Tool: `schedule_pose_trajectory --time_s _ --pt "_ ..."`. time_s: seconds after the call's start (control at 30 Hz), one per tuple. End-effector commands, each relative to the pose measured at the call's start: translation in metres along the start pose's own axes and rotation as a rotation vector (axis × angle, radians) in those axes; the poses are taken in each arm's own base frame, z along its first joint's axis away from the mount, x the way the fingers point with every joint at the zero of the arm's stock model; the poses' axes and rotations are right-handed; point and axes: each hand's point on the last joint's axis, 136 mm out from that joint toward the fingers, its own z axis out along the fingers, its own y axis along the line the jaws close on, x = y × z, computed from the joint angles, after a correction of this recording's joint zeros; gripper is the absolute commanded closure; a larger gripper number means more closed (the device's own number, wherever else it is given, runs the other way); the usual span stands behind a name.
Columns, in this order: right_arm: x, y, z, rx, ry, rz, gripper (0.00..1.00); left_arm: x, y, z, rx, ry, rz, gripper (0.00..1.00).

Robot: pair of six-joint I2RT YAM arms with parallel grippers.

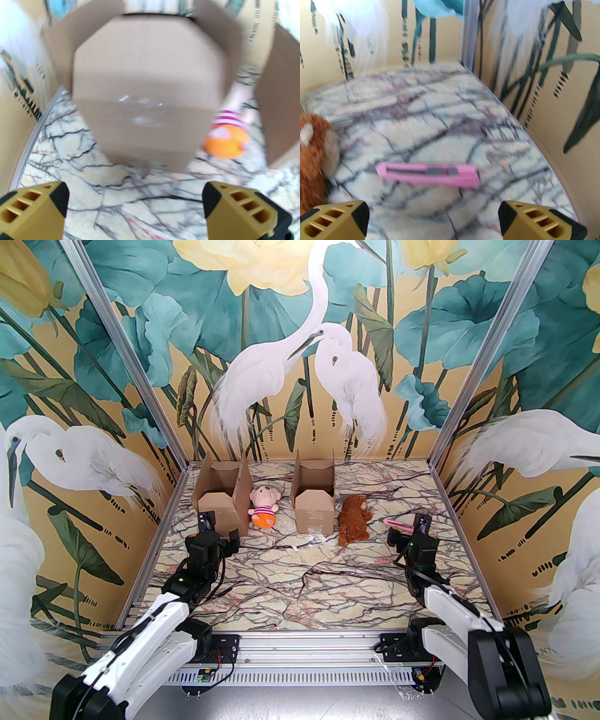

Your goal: Unpack the express box

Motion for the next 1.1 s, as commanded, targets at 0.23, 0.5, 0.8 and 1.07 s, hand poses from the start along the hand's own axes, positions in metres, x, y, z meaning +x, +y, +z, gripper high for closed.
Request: schedule_pose_trajectory --time_s 0.23,0.5,0.8,1.07 --pt "-0.030 0.055 0.035 -0.292 -0.218 -0.096 0.01 -0.041 -0.017 0.062 0.069 -0.329 0.018 0.00" --pt "-0.028 0.039 0.055 -0.172 -0.113 -0.058 0.01 -0.024 -0.010 0.081 0.165 -0.336 -0.048 0.00" --pt "-0.027 0.038 0.059 -0.193 -0.081 -0.043 0.01 -0.020 -0.018 0.097 0.185 -0.222 -0.032 0.01" --pt "-0.026 0.037 0.058 -0.191 -0.081 -0.042 0.01 -0.020 -0.018 0.097 0.182 -0.225 -0.032 0.00"
